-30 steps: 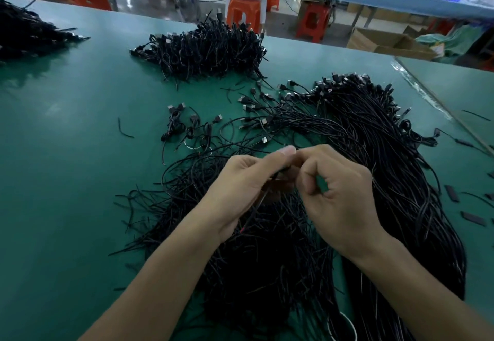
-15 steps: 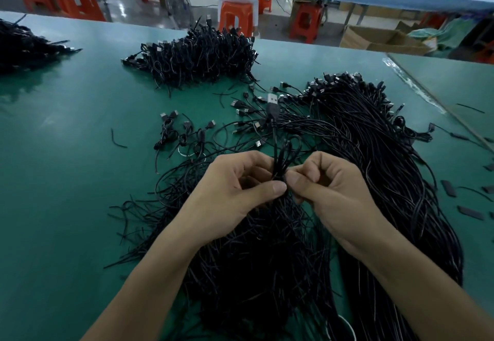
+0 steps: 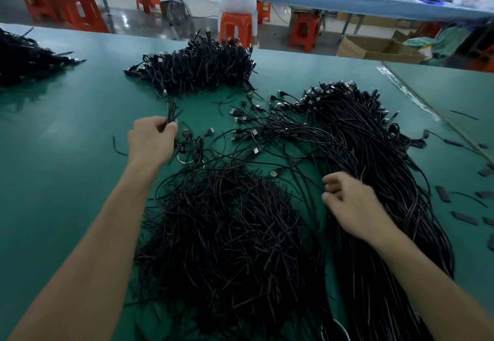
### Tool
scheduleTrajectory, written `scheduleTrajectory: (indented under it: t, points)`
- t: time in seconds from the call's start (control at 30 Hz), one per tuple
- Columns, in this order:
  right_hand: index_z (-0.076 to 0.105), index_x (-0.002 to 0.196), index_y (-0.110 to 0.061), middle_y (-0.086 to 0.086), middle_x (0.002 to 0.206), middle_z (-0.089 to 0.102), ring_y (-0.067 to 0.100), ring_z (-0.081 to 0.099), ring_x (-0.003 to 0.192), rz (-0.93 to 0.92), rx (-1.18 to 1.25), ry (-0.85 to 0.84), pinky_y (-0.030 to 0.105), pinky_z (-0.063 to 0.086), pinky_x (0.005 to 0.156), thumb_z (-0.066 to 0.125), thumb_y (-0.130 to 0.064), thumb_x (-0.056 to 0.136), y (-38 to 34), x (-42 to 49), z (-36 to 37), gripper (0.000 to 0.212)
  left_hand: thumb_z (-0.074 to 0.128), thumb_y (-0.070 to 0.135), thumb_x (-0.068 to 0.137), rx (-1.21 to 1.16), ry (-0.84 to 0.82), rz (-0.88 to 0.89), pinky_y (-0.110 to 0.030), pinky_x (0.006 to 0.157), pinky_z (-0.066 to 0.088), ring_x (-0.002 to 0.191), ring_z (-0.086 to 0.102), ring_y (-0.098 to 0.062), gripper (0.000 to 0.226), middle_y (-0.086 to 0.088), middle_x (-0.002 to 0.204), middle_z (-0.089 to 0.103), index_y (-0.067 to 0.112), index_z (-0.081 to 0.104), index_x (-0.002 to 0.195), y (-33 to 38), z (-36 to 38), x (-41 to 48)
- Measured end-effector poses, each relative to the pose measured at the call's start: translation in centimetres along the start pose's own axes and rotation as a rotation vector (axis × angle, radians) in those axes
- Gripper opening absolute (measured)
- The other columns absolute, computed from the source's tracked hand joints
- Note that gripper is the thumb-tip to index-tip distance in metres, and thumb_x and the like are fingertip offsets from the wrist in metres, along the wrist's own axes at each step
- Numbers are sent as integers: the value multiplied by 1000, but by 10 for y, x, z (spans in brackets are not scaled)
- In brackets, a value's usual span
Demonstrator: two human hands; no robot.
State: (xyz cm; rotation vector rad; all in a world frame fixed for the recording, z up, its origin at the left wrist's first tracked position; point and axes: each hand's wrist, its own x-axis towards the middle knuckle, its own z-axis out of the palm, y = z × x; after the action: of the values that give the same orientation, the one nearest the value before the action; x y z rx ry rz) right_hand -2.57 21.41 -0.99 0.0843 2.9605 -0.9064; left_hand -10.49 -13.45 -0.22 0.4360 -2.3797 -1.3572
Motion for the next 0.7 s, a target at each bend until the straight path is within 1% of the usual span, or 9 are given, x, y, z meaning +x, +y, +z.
scheduleTrajectory:
  t: [0.07, 0.1, 0.17, 0.23, 0.33, 0.4, 0.57, 0.63, 0.7]
  points:
    - [50, 139, -17, 3, 129, 58, 18, 59, 106, 16, -172, -117, 32, 50, 92, 56, -21, 100, -2, 1, 14, 40, 59, 20, 99, 140, 28, 16, -17, 49, 41, 56, 52, -17, 19, 1, 69, 62, 12, 71, 86, -9, 9, 8]
    - [47, 141, -16, 6, 130, 55, 21, 57, 108, 31, -244, -134, 34, 51, 91, 54, -24, 101, -5, 1, 20, 42, 59, 19, 99, 184, 34, 12, -17, 58, 48, 61, 55, -16, 16, -2, 79, 68, 8, 72, 103, -12, 14, 9]
    - [47, 137, -13, 9, 127, 52, 24, 54, 108, 53, -314, -94, 35, 50, 86, 50, -26, 102, -9, 2, 28, 37, 60, 17, 100, 220, 23, -27, -34, 84, 56, 82, 62, -21, 33, -12, 109, 71, 7, 61, 131, -15, 19, 11]
    - [46, 133, -10, 11, 127, 47, 25, 54, 106, 63, -369, -50, 33, 48, 81, 48, -24, 103, -12, 3, 32, 33, 60, 17, 100, 264, -24, -39, -45, 98, 52, 102, 64, -29, 42, -18, 126, 66, 9, 53, 140, -16, 22, 10]
    - [49, 116, -12, 9, 120, 50, 24, 54, 93, 57, -498, -53, 33, 46, 71, 50, -21, 101, -18, 6, 33, 17, 60, 25, 99, 465, -89, -4, -50, 106, 43, 127, 48, -36, 48, -19, 143, 49, 10, 50, 144, -13, 25, 3]
    - [45, 102, -11, 9, 113, 50, 24, 49, 81, 83, -539, -61, 34, 42, 66, 50, -20, 101, -22, 10, 34, 10, 60, 29, 97, 586, -74, 28, -53, 105, 40, 131, 40, -38, 48, -16, 146, 41, 14, 51, 142, -5, 25, -6]
    - [48, 111, -7, 9, 104, 51, 25, 48, 77, 157, -607, -89, 37, 40, 65, 48, -19, 101, -27, 26, 38, 15, 60, 22, 97, 493, -91, 227, -45, 97, 48, 116, 54, -28, 30, -9, 131, 57, 21, 64, 127, 21, 31, -27]
    - [45, 97, -10, 3, 86, 45, 20, 46, 68, 147, -585, -65, 34, 37, 57, 49, -15, 100, -26, 30, 40, 7, 58, 19, 98, 427, -165, 263, -42, 94, 51, 111, 58, -24, 27, -6, 127, 60, 23, 66, 123, 29, 37, -34]
    - [43, 85, -12, 2, 80, 43, 17, 44, 61, 139, -530, -45, 30, 32, 49, 48, -14, 101, -24, 34, 39, 17, 60, 17, 97, 413, -241, 290, -41, 97, 50, 113, 58, -22, 30, -5, 128, 60, 25, 65, 125, 32, 43, -40]
